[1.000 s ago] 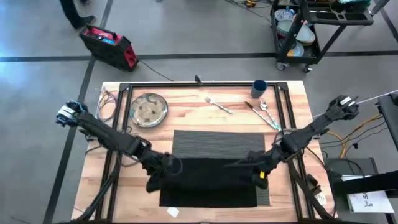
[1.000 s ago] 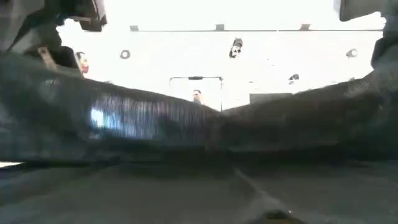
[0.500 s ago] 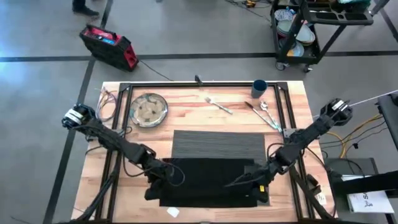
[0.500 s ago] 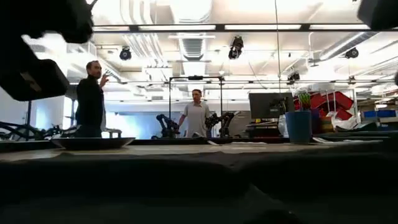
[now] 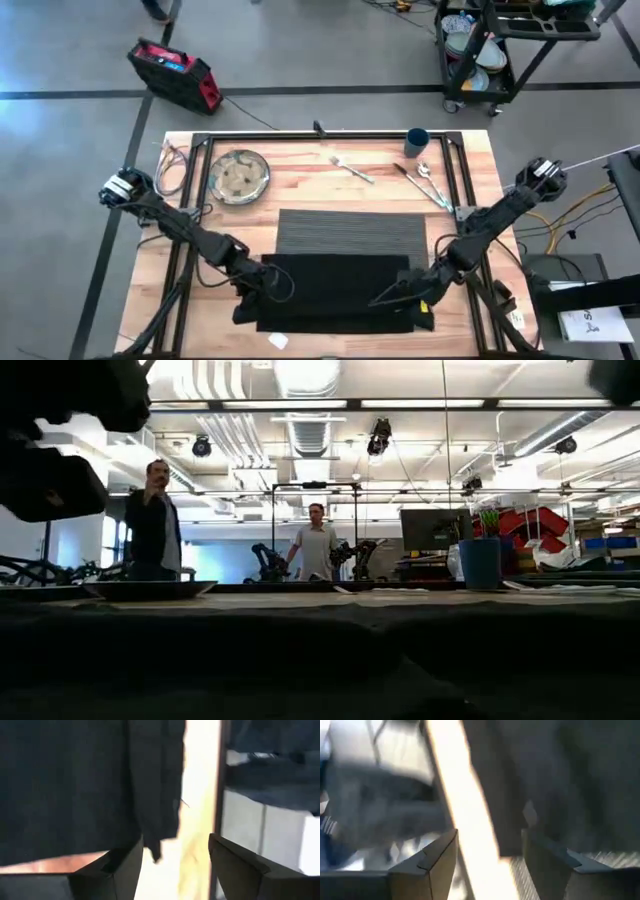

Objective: Set table place
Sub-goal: Fold the black napkin

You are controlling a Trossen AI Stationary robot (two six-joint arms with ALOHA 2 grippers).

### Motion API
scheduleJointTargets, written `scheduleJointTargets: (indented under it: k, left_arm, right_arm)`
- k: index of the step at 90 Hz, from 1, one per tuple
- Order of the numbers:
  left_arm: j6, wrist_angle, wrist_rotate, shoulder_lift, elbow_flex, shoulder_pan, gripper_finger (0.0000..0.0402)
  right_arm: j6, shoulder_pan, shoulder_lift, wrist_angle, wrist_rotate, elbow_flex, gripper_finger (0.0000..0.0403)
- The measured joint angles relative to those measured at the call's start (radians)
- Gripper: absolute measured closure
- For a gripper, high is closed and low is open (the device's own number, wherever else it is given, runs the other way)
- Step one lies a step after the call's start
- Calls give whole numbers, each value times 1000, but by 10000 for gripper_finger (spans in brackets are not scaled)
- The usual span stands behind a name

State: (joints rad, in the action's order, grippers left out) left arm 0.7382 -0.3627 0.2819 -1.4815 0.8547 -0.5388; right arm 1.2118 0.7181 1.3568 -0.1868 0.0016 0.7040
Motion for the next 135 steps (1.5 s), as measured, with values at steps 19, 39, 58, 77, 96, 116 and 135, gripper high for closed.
scheduleJointTargets:
  k: [19, 39, 58, 77, 96, 116, 135]
  left_arm:
    - [15, 2, -132, 1, 0, 0, 250]
    - [8, 4, -144, 1, 0, 0, 294]
    - [-26, 3, -145, 1, 0, 0, 320]
    - [-26, 1, -144, 1, 0, 0, 327]
    - [-24, 3, -145, 1, 0, 0, 324]
    - [-49, 4, -246, 1, 0, 0, 325]
    - [-41, 20, -509, 1, 0, 13, 321]
  right_arm:
    - [134, 0, 7, -148, 230, 0, 339]
    - [207, 0, 6, -225, 210, -16, 394]
    - [64, 4, 37, 93, -155, -109, 402]
    - [11, 89, -50, 270, -100, -106, 403]
    - [49, 97, -67, 214, 167, -108, 403]
    - [95, 95, -56, 218, 503, -108, 403]
    - [173, 91, -25, 220, 866, -108, 403]
